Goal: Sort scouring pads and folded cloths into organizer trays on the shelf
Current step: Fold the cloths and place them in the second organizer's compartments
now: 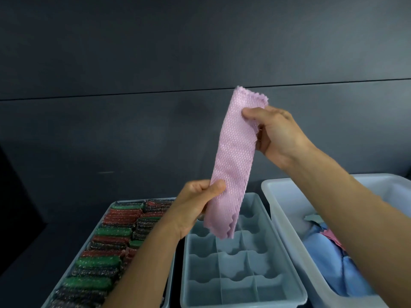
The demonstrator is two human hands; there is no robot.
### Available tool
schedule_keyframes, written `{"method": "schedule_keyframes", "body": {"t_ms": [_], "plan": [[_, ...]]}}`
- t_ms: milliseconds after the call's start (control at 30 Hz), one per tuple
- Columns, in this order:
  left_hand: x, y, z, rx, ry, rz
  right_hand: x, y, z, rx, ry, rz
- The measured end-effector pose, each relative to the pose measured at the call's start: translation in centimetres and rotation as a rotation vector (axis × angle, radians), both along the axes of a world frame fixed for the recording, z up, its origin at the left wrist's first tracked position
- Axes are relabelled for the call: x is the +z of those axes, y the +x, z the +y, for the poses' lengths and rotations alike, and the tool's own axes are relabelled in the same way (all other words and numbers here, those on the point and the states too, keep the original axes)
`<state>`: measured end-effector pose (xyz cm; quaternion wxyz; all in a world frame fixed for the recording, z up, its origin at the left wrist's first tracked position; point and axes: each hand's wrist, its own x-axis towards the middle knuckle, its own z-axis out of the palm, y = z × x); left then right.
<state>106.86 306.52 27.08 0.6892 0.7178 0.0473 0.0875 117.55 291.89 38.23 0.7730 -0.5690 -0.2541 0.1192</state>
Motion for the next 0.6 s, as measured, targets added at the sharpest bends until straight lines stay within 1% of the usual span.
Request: {"method": "schedule_keyframes", "body": {"t_ms": [67, 133, 233, 333, 433, 500, 567, 600], "plan": [[-0.4, -0.4, 0.2, -0.01, -0.031, 0.013, -0.6, 1.0, -0.4, -0.097, 0.048, 0.105], [-0.5, -0.7, 0.4, 0.049, -0.037, 0.052, -1.5, 2.0, -1.0, -0.204, 0.062, 0.189], [-0.4, -0.7, 0.8, 0.168, -0.073, 0.131, -3.2, 3.2, -1.6, -0.314, 0.019, 0.242], [-0.1, -0.4, 1.0, 0.262, -0.104, 0.146, -4.5, 3.5, -2.0, -0.377, -0.017, 0.25], [0.5, -0.1, 1.0, 0.362, -0.11, 0.112, -5.4, 2.5, -1.8, -0.398, -0.019, 0.192], [1.2, 0.1, 0.8, 0.373, -0.119, 0.08, -6.2, 1.7, -1.3, -0.385, -0.021, 0.103], [1.8, 0.3, 0.4, 0.353, -0.122, 0.051, -7.0, 0.6, -0.7, -0.354, -0.039, -0.035], [2.2, 0.4, 0.1, 0.345, -0.122, 0.04, -7.4, 0.1, -0.4, -0.33, -0.068, -0.142]]}}
